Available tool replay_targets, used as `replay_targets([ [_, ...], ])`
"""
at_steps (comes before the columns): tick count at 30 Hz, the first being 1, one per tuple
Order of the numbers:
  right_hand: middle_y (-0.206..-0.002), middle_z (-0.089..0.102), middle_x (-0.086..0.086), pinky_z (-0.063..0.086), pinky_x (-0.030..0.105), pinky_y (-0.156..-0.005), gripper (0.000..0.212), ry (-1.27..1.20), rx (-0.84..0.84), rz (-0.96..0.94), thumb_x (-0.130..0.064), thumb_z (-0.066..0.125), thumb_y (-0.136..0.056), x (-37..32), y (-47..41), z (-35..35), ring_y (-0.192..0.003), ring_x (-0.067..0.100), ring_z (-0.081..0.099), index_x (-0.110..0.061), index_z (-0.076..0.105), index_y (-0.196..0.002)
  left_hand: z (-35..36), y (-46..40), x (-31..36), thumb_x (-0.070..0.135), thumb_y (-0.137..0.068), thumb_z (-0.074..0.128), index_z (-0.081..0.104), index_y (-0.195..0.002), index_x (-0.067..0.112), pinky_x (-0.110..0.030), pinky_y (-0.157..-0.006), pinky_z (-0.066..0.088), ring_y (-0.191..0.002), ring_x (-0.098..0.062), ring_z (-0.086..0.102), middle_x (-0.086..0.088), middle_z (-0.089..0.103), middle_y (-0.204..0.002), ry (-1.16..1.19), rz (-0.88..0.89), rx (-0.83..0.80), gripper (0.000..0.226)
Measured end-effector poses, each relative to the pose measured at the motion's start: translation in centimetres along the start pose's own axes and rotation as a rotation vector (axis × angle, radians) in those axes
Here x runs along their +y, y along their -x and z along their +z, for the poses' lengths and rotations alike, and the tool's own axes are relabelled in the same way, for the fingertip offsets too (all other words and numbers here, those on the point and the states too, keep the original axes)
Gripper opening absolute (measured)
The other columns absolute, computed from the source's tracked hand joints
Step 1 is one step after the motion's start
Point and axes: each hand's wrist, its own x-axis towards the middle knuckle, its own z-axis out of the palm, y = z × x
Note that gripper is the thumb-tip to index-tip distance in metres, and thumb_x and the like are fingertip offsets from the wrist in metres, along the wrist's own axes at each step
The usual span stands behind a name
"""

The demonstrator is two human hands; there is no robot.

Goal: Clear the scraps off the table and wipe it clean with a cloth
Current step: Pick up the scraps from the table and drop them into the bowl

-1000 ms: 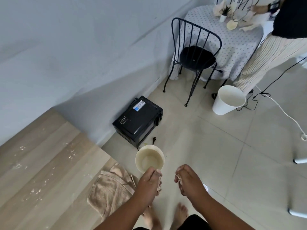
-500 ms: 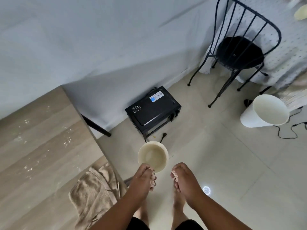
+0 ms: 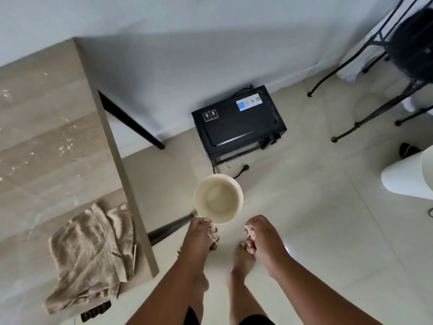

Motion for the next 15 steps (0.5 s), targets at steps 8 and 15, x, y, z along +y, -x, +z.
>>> replay_targets([
  [8, -0.060, 0.062, -0.003, 0.042, 0.023, -0.051, 0.015, -0.168, 0.049, 0.091, -0.006, 0.056, -0.094, 1.5, -6.8, 2.0, -0.053, 0.013, 0.057, -0.014, 0.065, -0.086, 1.0, -5.9, -3.2, 0.024, -0.085, 0.060, 0.056, -0.092, 0.013, -0.025, -0.046, 0.038, -0.048, -0.013, 0.049, -0.001, 0.059, -0.062, 0.163, -0.062, 0.062, 0.014],
  [15, -0.079, 0.060, 0.008, 0.044, 0.026, -0.053, 0.016, -0.143, 0.020, 0.062, -0.004, 0.051, -0.095, 2.6, -13.0, 3.6, -0.060, 0.017, 0.057, -0.012, 0.065, -0.096, 1.7, -10.8, -5.5, 0.007, -0.097, 0.058, 0.059, -0.096, 0.009, -0.028, -0.052, 0.041, -0.055, -0.018, 0.049, -0.004, 0.058, -0.065, 0.208, -0.075, 0.058, 0.003],
])
